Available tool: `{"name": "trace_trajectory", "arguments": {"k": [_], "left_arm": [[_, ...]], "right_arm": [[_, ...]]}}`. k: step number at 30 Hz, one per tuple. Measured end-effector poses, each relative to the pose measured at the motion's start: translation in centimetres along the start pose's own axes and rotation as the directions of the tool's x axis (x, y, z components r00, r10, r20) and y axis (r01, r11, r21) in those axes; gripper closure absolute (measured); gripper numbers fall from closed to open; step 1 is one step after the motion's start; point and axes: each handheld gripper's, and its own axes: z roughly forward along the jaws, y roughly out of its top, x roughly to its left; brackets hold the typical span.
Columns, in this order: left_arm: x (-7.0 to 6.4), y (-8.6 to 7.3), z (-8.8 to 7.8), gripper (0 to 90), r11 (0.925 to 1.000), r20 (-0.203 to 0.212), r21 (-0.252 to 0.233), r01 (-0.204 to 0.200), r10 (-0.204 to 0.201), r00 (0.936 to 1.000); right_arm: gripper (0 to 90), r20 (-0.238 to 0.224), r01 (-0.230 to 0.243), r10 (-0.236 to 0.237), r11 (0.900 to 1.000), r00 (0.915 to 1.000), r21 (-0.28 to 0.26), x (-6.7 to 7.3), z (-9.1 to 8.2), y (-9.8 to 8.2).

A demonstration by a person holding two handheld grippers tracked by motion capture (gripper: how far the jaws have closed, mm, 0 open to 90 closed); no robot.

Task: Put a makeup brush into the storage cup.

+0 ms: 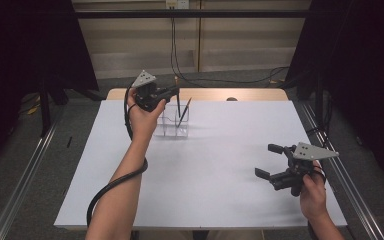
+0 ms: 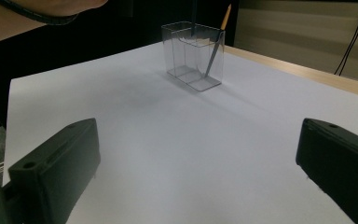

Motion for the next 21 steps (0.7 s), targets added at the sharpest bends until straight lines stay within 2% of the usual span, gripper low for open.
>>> {"name": "trace_trajectory", "arguments": {"k": [21], "left_arm": [[0.24,-0.70,0.69,83.6,0.9999,-0.032,0.006,-0.009,0.009,0.9994]], "right_arm": [[0.0,0.000,0.007,-0.007,1.000,1.0000,-0.002,0.08,-0.08,0.02]]}}
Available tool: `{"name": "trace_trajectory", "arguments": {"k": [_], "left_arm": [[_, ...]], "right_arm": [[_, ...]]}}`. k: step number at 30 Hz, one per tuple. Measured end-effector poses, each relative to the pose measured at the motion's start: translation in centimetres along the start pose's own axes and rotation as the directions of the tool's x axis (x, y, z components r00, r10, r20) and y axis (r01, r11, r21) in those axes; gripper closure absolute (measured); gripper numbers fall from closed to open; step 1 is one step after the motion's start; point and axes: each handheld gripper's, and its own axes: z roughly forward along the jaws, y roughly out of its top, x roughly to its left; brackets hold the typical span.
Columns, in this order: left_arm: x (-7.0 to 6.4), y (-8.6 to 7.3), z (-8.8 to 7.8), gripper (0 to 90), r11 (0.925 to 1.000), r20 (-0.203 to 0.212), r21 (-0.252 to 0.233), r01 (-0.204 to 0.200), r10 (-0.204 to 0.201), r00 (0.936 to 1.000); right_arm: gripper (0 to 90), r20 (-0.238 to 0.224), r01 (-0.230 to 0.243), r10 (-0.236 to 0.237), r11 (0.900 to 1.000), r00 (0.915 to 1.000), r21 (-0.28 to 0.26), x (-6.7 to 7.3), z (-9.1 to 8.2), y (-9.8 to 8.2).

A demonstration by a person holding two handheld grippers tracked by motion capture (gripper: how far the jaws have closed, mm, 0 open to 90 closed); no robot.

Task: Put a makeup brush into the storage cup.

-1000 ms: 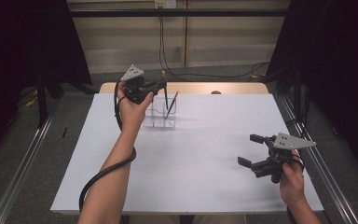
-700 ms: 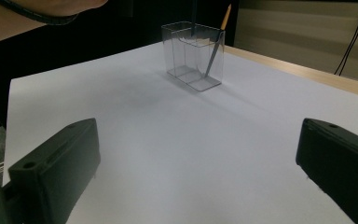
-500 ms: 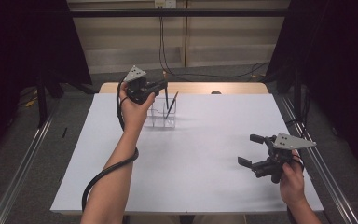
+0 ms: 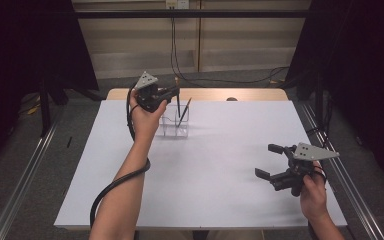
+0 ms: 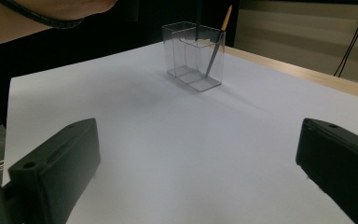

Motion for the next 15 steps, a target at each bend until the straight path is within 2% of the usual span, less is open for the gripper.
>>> {"name": "trace_trajectory", "arguments": {"k": [15], "left_arm": [[-0.05,-0.62,0.32,83.6,1.0000,-0.004,0.001,0.003,-0.003,1.0000]], "right_arm": [[0.0,0.005,-0.002,0.002,1.000,1.0000,0.000,-0.08,-0.10,-0.03]]}}
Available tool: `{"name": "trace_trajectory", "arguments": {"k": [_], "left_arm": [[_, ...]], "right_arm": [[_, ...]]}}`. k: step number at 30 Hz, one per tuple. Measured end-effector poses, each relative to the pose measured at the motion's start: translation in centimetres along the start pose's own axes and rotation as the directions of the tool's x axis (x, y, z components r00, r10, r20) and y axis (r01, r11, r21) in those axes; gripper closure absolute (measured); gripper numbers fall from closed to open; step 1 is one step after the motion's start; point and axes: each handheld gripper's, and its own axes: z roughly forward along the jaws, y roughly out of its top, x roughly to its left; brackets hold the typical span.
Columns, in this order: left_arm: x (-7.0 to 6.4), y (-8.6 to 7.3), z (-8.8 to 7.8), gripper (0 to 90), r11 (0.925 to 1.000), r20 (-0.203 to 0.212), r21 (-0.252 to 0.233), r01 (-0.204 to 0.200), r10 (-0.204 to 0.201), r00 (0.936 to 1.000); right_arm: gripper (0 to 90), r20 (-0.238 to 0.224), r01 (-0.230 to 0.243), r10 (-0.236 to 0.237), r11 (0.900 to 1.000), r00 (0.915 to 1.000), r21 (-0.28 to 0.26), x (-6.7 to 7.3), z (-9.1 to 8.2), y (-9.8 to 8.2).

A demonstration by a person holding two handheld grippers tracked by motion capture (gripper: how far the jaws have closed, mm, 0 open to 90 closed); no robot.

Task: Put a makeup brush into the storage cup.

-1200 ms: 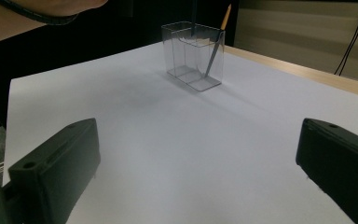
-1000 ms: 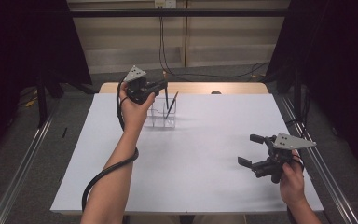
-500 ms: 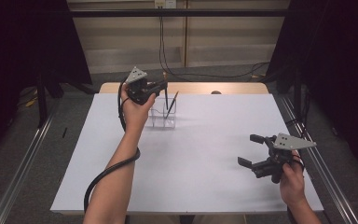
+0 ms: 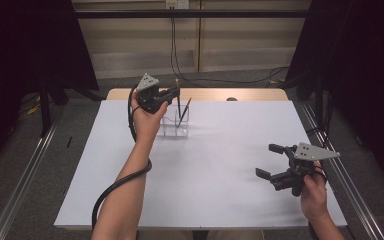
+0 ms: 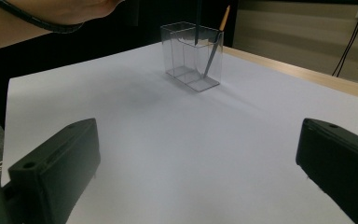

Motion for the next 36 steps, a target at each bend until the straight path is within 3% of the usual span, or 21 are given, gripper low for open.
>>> {"name": "trace_trajectory", "arguments": {"k": [36], "left_arm": [[0.0,-1.6,0.2,83.5,1.0000,0.003,0.009,0.002,-0.002,1.0000]], "right_arm": [[0.0,-0.001,0.005,-0.005,1.000,1.0000,-0.001,0.0,0.0,0.0]]}}
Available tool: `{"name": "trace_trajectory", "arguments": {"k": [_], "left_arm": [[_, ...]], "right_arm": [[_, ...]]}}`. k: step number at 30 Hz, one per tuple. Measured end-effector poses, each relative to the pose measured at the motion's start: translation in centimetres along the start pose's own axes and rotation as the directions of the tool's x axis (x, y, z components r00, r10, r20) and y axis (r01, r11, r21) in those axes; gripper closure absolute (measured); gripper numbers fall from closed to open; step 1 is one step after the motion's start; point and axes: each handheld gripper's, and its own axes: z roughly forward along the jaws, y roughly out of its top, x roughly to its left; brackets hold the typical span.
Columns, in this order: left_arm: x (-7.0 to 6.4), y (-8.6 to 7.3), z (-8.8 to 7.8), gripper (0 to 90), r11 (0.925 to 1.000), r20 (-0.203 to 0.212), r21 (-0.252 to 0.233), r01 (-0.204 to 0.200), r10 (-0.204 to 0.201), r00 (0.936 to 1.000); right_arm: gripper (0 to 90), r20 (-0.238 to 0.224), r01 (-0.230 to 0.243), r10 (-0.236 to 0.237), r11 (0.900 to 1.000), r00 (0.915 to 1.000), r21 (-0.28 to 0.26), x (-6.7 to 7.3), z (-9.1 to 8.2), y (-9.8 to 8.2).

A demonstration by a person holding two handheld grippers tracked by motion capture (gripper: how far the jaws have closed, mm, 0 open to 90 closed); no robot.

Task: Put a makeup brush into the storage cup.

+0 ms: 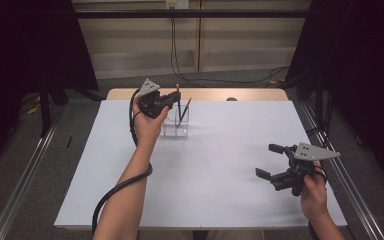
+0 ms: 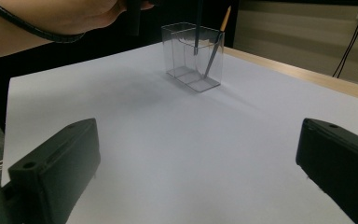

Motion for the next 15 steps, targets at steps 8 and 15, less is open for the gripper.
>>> {"name": "trace_trajectory", "arguments": {"k": [8,15], "left_arm": [[-0.07,-0.29,0.10,83.5,1.0000,0.007,0.010,-0.001,0.001,1.0000],[-0.11,-0.50,0.22,83.4,0.9999,0.009,0.013,0.002,-0.002,1.0000]], "right_arm": [[0.0,-0.002,-0.001,0.001,1.000,1.0000,0.000,0.01,0.02,-0.01],[0.0,-0.004,-0.003,0.003,1.000,1.0000,0.003,-0.07,-0.01,-0.03]]}}
